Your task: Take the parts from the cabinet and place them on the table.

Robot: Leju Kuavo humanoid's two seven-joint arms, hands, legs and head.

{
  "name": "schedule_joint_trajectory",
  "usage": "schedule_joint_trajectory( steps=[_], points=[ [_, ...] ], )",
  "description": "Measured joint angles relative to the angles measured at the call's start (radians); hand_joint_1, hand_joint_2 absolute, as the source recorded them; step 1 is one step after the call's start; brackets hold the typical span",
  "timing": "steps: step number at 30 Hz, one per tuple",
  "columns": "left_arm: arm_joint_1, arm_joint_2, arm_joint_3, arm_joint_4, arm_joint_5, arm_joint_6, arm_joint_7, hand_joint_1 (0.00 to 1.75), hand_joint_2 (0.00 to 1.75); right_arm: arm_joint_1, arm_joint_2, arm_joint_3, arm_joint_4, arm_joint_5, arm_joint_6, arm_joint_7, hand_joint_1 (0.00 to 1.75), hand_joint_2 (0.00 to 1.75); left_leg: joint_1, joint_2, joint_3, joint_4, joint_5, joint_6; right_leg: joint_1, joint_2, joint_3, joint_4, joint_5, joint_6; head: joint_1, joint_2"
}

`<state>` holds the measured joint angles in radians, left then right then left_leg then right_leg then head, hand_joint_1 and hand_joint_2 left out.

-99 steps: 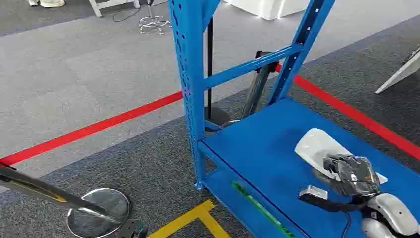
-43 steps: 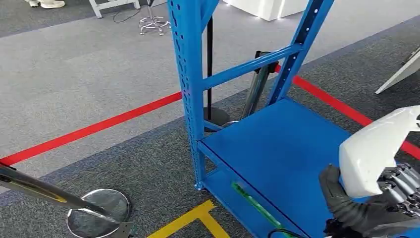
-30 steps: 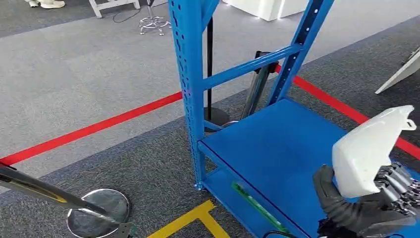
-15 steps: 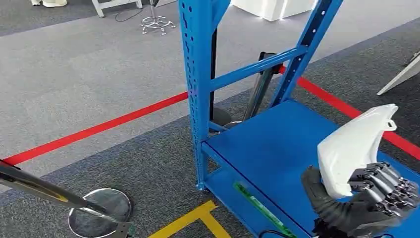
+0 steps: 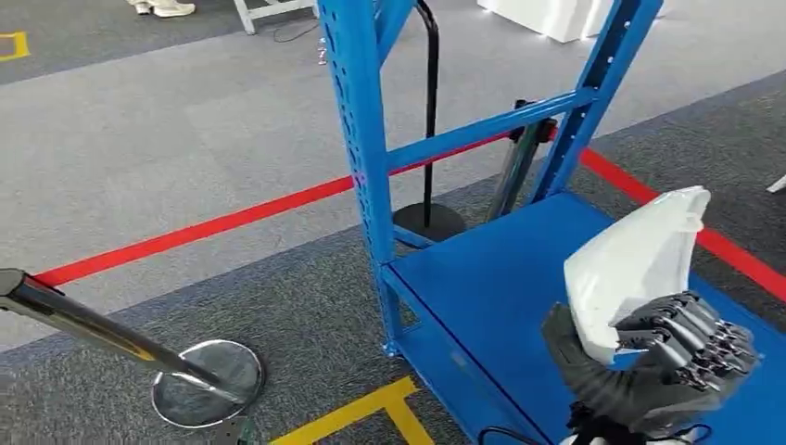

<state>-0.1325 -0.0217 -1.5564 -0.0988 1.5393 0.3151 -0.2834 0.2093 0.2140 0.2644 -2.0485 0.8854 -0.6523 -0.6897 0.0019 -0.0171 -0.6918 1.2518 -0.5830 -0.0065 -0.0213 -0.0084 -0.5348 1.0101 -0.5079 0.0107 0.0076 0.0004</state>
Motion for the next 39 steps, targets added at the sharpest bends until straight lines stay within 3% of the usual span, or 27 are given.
schedule_joint_trajectory(
  steps=[1,3,5,6,7,11,12,13,14,16,17,18,20,21,22,23,26,27,28,29,32,34,35,36,37,38,39],
  points=[
    [0.001,0.000,0.000,0.000,0.000,0.000,0.000,0.00,1.75,-0.003,0.000,0.006,0.005,0.000,0.000,0.002,1.75,1.75,0.001,0.001,-0.032,0.065,-0.021,-0.002,0.002,-0.013,0.000,0.000,-0.001,-0.002,0.000,0.000],
    [0.004,0.000,0.000,0.000,0.000,0.000,0.000,0.00,1.75,-0.012,-0.001,0.016,0.013,0.000,0.000,0.003,1.75,1.75,0.001,0.003,-0.027,0.053,0.014,-0.001,0.003,-0.036,0.003,0.001,-0.004,-0.003,0.000,0.000],
    [0.004,0.002,-0.001,0.000,0.000,0.000,0.000,0.00,1.75,-0.022,-0.002,0.024,0.019,0.000,0.000,0.003,1.75,1.75,0.000,0.018,0.050,-0.103,0.102,0.007,0.004,-0.056,0.012,0.000,-0.009,-0.001,0.000,0.000],
    [0.003,0.003,-0.001,0.000,0.000,0.002,0.000,0.00,1.75,-0.027,-0.003,0.030,0.023,0.000,0.000,0.003,1.75,1.75,-0.004,0.055,0.096,-0.196,0.132,0.014,0.005,-0.067,0.019,0.000,-0.014,0.002,0.000,0.000],
    [0.001,0.003,-0.001,0.000,0.000,0.002,0.001,0.00,1.75,-0.030,-0.004,0.034,0.027,0.000,0.000,0.004,1.75,1.75,-0.021,0.088,0.108,-0.213,0.111,0.017,0.012,-0.076,0.019,0.001,-0.018,0.008,0.000,0.000],
    [0.004,0.007,-0.001,0.000,0.000,0.003,0.002,0.00,1.75,-0.041,-0.007,0.044,0.034,-0.001,0.000,0.006,1.75,1.75,-0.022,0.052,0.100,-0.231,0.116,0.035,0.012,-0.116,0.026,-0.007,-0.023,0.027,0.002,0.000],
    [0.008,0.007,-0.002,0.000,0.000,0.005,0.002,0.00,1.75,-0.045,-0.009,0.047,0.035,-0.001,0.000,0.006,1.75,1.75,-0.013,0.043,0.108,-0.240,0.122,0.042,0.007,-0.084,0.018,0.004,-0.036,0.035,0.003,0.000],
    [0.006,0.008,-0.002,0.000,0.000,0.006,0.002,0.00,1.75,-0.050,-0.012,0.049,0.038,-0.001,0.000,0.006,1.75,1.75,-0.012,0.035,0.109,-0.242,0.123,0.049,0.008,-0.034,-0.002,0.048,-0.065,0.034,0.004,0.000],
    [0.001,0.008,-0.002,0.000,-0.001,0.005,0.002,0.00,1.75,-0.053,-0.018,0.052,0.039,-0.002,0.000,0.007,1.75,1.75,-0.012,0.024,0.107,-0.241,0.124,0.053,0.008,-0.011,-0.042,0.125,-0.101,0.035,0.009,0.000],
    [-0.001,0.006,-0.002,0.000,-0.001,0.005,0.002,0.00,1.75,-0.054,-0.025,0.061,0.044,-0.006,0.000,0.013,1.75,1.75,-0.012,0.000,0.106,-0.241,0.123,0.055,0.008,0.004,-0.124,0.278,-0.157,0.036,0.010,0.000],
    [-0.001,0.006,-0.002,0.000,-0.001,0.005,0.002,0.00,1.75,-0.057,-0.028,0.066,0.048,-0.009,0.000,0.015,1.75,1.75,-0.012,-0.013,0.107,-0.240,0.123,0.055,0.009,0.006,-0.151,0.316,-0.156,0.037,0.011,0.000],
    [0.000,0.006,-0.002,0.000,-0.003,0.004,0.001,0.00,1.75,-0.062,-0.031,0.073,0.053,-0.013,0.000,0.015,1.75,1.75,-0.012,-0.027,0.108,-0.240,0.123,0.055,0.009,0.006,-0.150,0.296,-0.126,0.036,0.010,0.000],
    [0.000,0.006,-0.002,0.000,-0.005,0.004,0.000,0.00,1.75,-0.070,-0.036,0.084,0.060,-0.018,0.000,0.016,1.75,1.75,-0.010,-0.058,0.112,-0.238,0.121,0.052,0.006,0.016,-0.090,0.146,-0.025,0.033,0.011,0.000],
    [-0.001,0.005,-0.003,0.000,-0.008,0.003,-0.001,0.00,1.75,-0.072,-0.038,0.090,0.064,-0.018,0.000,0.018,1.75,1.75,-0.009,-0.071,0.113,-0.235,0.119,0.048,0.002,0.045,-0.053,0.061,0.018,0.033,0.011,0.000],
    [-0.002,0.006,-0.003,0.000,-0.011,0.002,-0.002,0.00,1.75,-0.077,-0.041,0.095,0.068,-0.018,0.000,0.020,1.75,1.75,-0.012,-0.082,0.108,-0.231,0.117,0.042,-0.002,0.100,-0.038,0.029,0.005,0.033,0.011,0.000],
    [-0.005,0.006,-0.003,0.000,-0.013,0.002,-0.003,0.00,1.75,-0.082,-0.041,0.100,0.071,-0.018,0.000,0.021,1.75,1.75,-0.010,-0.095,0.099,-0.221,0.116,0.038,-0.006,0.099,-0.019,0.006,0.002,0.031,0.009,0.000],
    [0.000,0.007,-0.003,0.000,-0.019,0.002,-0.007,0.00,1.75,-0.096,-0.044,0.116,0.084,-0.015,0.000,0.022,1.75,1.75,0.000,-0.124,0.089,-0.230,0.128,0.017,0.005,0.071,-0.023,0.010,0.006,0.017,0.010,0.000],
    [0.001,0.009,-0.003,0.000,-0.021,0.002,-0.008,0.00,1.75,-0.102,-0.044,0.120,0.088,-0.015,0.000,0.023,1.75,1.75,0.000,-0.110,0.087,-0.220,0.118,0.013,-0.003,0.052,-0.016,0.000,0.011,0.008,0.009,0.000],
    [0.001,0.007,-0.004,0.000,-0.022,0.002,-0.010,0.00,1.75,-0.105,-0.045,0.124,0.092,-0.015,0.000,0.022,1.75,1.75,-0.007,-0.050,0.076,-0.191,0.099,0.008,0.000,0.040,-0.010,-0.004,0.010,0.004,0.002,0.000],
    [-0.002,0.007,-0.005,0.000,-0.022,0.002,-0.011,0.00,1.75,-0.106,-0.046,0.128,0.095,-0.017,0.000,0.023,1.75,1.75,-0.006,-0.018,0.045,-0.127,0.064,0.003,0.002,0.022,-0.007,-0.004,0.008,-0.002,-0.002,0.000],
    [-0.005,0.006,-0.005,0.000,-0.026,0.002,-0.012,0.00,1.75,-0.117,-0.047,0.144,0.111,-0.021,0.000,0.024,1.75,1.75,0.002,0.002,-0.056,0.074,-0.010,-0.005,0.008,-0.025,-0.006,-0.004,0.002,-0.009,-0.002,0.000],
    [-0.001,0.006,-0.005,0.000,-0.033,-0.001,-0.013,0.00,1.75,-0.126,-0.047,0.154,0.121,-0.021,0.000,0.024,1.75,1.75,0.003,0.005,-0.033,0.024,0.041,-0.004,0.010,-0.052,-0.002,-0.004,-0.003,-0.008,-0.002,0.000],
    [-0.001,0.006,-0.006,0.000,-0.035,-0.001,-0.013,0.00,1.75,-0.129,-0.047,0.160,0.126,-0.021,0.000,0.026,1.75,1.75,0.003,0.011,0.010,-0.059,0.087,0.000,0.010,-0.064,0.003,-0.004,-0.006,-0.006,-0.002,0.000],
    [-0.001,0.006,-0.006,0.000,-0.035,-0.001,-0.014,0.00,1.75,-0.133,-0.047,0.164,0.130,-0.022,0.000,0.027,1.75,1.75,-0.001,0.038,0.058,-0.149,0.128,0.006,0.011,-0.075,0.009,-0.004,-0.010,-0.004,-0.002,0.000],
    [-0.002,0.006,-0.006,0.000,-0.037,-0.001,-0.015,0.00,1.75,-0.137,-0.047,0.166,0.134,-0.023,0.000,0.027,1.75,1.75,-0.009,0.092,0.089,-0.211,0.130,0.012,0.012,-0.085,0.013,-0.004,-0.013,-0.001,-0.001,0.000],
    [-0.007,0.006,-0.006,0.000,-0.039,-0.001,-0.016,0.00,1.75,-0.138,-0.048,0.168,0.136,-0.024,0.000,0.027,1.75,1.75,-0.024,0.109,0.096,-0.228,0.121,0.019,0.020,-0.093,0.011,-0.001,-0.019,0.007,-0.003,0.000],
    [-0.008,0.006,-0.006,0.000,-0.039,-0.001,-0.016,0.00,1.75,-0.140,-0.048,0.171,0.139,-0.024,0.000,0.027,1.75,1.75,-0.023,0.099,0.091,-0.224,0.122,0.022,0.021,-0.105,0.013,-0.002,-0.019,0.009,0.000,0.000]
  ],
)
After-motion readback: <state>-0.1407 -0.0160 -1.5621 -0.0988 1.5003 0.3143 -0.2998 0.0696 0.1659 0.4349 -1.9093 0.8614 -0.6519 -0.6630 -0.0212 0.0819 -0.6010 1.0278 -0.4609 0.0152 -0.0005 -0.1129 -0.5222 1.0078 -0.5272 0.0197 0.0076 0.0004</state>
